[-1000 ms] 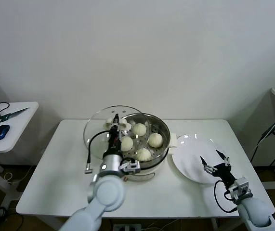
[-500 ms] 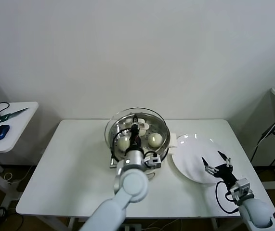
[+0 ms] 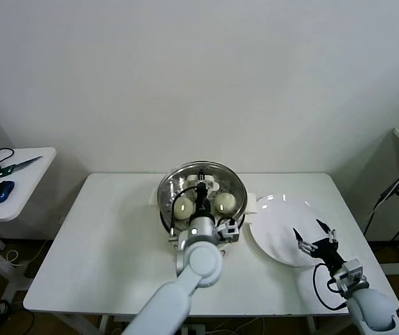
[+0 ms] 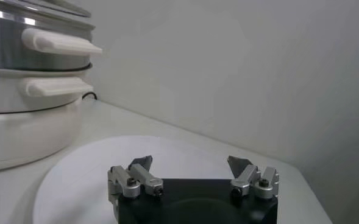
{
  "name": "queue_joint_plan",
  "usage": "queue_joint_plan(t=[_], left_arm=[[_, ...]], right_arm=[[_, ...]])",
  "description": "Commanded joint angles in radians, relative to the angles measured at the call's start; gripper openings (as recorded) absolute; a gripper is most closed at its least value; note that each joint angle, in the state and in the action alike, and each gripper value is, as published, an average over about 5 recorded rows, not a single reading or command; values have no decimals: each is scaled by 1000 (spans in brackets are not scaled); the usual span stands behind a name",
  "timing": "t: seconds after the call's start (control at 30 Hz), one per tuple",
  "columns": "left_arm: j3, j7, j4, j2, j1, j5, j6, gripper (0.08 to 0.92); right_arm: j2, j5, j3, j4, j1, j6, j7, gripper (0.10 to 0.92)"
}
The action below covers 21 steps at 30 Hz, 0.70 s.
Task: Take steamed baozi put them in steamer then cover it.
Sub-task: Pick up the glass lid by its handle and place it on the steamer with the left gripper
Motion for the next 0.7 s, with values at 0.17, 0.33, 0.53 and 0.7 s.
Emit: queue_joint_plan(t=[0.17, 0.33, 0.53, 0.7], left_arm=[[3, -3, 49, -18, -6, 10, 49, 146], [-3, -6, 52, -16, -7, 8, 49, 146], [-4, -11, 52, -17, 0, 7, 49, 146], [-4, -8, 48, -18, 6, 6, 49, 146]], right_arm=[[4, -3, 1, 0, 1, 2, -2, 823], [5, -5, 2, 0, 0, 3, -4, 823], [7, -7, 3, 1, 2, 3, -5, 823], [9, -10, 3, 2, 3, 3, -6, 823]])
